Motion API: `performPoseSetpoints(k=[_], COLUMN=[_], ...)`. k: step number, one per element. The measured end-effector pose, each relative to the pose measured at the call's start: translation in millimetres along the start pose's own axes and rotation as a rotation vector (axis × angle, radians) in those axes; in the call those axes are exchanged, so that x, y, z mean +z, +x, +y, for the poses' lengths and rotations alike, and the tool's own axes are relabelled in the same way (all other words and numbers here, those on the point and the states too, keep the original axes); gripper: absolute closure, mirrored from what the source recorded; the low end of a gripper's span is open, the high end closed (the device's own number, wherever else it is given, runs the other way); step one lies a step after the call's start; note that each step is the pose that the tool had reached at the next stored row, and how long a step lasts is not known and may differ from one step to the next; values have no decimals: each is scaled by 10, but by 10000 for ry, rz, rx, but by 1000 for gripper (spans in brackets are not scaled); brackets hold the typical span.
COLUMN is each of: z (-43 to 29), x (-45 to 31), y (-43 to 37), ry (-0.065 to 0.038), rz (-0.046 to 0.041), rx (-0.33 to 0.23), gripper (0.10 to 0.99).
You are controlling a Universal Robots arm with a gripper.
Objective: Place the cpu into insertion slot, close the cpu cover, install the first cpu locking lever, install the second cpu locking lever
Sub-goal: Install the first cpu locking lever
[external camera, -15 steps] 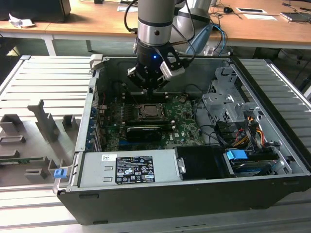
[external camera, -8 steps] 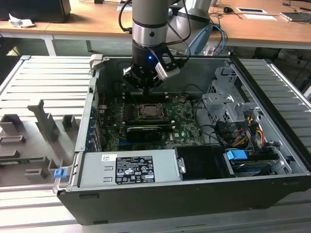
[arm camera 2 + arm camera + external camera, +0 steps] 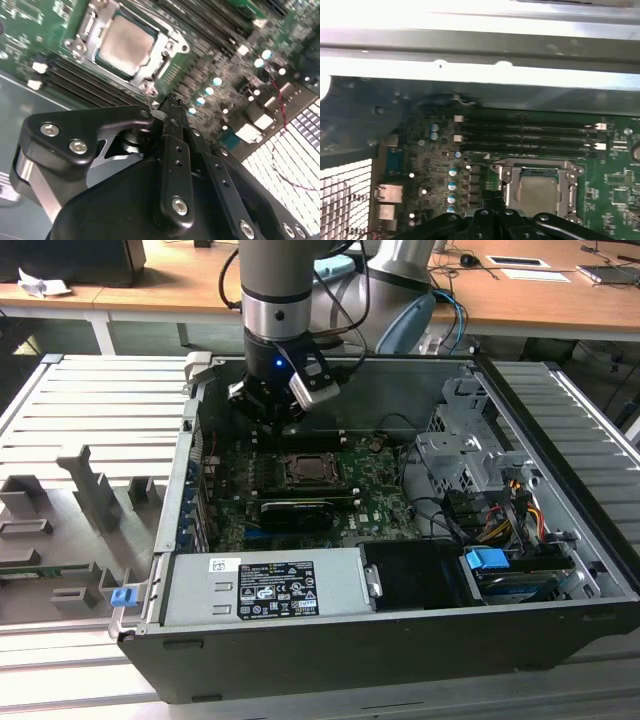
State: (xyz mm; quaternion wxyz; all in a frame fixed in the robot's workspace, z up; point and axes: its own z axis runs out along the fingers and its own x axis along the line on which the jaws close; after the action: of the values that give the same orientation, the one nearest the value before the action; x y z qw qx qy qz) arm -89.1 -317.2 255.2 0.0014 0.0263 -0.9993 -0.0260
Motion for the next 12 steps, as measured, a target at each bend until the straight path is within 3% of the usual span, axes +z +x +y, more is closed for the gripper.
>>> performPoseSetpoints(k=[5, 12], z=[24, 109], x=[4, 19], y=[159, 249], ry=[-7, -19], rz=[-1, -1], rx=[-1, 1], gripper=[980, 980])
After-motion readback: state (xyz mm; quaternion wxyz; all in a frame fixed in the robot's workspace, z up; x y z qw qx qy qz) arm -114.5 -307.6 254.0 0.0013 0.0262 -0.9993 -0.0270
